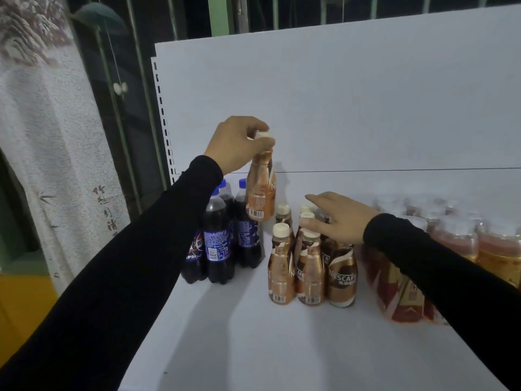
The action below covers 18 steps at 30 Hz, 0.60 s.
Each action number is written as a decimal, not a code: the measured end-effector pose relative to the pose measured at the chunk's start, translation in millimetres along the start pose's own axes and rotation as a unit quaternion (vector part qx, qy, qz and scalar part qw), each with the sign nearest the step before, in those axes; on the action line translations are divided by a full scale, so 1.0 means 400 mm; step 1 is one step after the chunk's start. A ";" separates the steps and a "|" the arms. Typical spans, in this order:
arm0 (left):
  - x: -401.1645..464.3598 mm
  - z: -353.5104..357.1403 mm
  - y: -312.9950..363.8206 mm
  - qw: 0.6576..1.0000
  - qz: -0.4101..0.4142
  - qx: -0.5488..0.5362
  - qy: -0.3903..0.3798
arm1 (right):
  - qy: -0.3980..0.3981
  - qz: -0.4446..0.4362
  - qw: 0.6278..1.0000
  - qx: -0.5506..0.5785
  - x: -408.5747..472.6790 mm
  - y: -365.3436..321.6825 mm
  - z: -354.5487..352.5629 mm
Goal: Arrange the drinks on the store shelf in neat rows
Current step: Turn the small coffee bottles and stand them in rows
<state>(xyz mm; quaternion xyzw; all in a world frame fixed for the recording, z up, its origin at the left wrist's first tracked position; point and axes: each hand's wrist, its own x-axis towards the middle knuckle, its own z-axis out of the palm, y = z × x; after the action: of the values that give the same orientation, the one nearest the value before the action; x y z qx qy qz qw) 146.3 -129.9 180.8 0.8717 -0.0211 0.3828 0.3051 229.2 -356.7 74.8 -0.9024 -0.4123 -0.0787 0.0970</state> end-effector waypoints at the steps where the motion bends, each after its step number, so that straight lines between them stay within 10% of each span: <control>1: 0.005 0.013 -0.010 1.000 -0.010 -0.003 -0.003 | -0.023 0.009 1.000 -0.004 0.008 0.006 0.003; 18: -0.085 0.220 -0.142 0.977 -0.115 0.031 -0.177 | -0.076 0.028 0.996 0.026 0.032 0.035 0.051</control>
<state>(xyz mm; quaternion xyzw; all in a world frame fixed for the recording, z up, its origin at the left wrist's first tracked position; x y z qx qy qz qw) 195.2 -138.8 82.4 0.9314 0.0377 0.1850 0.3113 249.3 -351.3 56.3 -0.9143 -0.3946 0.0038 0.0913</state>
